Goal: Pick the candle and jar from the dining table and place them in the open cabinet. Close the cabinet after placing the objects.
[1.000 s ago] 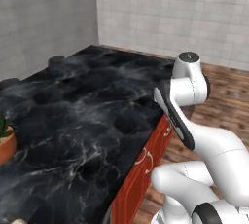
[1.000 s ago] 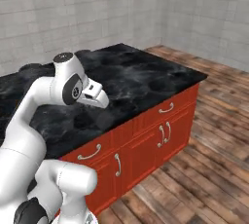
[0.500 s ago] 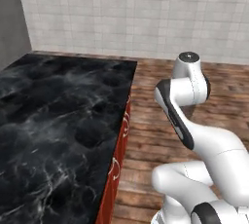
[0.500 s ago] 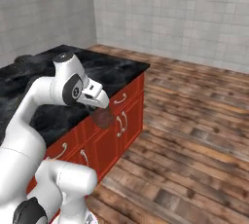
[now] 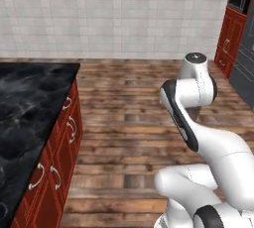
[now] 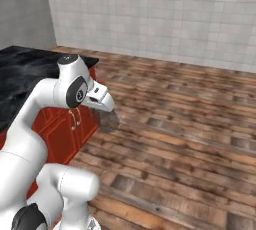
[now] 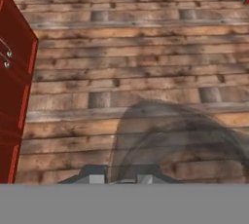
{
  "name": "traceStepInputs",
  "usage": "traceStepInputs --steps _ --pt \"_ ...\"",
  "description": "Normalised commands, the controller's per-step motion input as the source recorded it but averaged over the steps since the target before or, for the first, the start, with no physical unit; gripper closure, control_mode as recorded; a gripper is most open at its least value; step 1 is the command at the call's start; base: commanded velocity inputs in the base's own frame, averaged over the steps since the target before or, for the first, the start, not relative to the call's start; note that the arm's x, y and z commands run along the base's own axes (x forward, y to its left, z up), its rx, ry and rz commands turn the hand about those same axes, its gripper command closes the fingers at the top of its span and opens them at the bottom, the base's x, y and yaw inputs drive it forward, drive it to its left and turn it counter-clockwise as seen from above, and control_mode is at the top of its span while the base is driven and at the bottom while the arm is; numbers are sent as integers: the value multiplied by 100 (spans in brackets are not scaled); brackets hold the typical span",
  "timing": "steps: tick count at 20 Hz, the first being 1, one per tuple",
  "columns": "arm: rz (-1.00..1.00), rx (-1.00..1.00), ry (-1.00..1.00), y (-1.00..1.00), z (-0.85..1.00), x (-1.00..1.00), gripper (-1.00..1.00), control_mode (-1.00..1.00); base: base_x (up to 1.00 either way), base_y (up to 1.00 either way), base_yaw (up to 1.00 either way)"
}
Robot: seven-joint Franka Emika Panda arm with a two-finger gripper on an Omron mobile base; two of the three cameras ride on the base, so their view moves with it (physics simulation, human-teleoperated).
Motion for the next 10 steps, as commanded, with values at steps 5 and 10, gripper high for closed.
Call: traceStepInputs --steps 5,10 --pt "0 0 0 0 0 0 100 100 -52 -67 -33" --pt "0 0 0 0 0 0 100 100 -51 -59 -35"
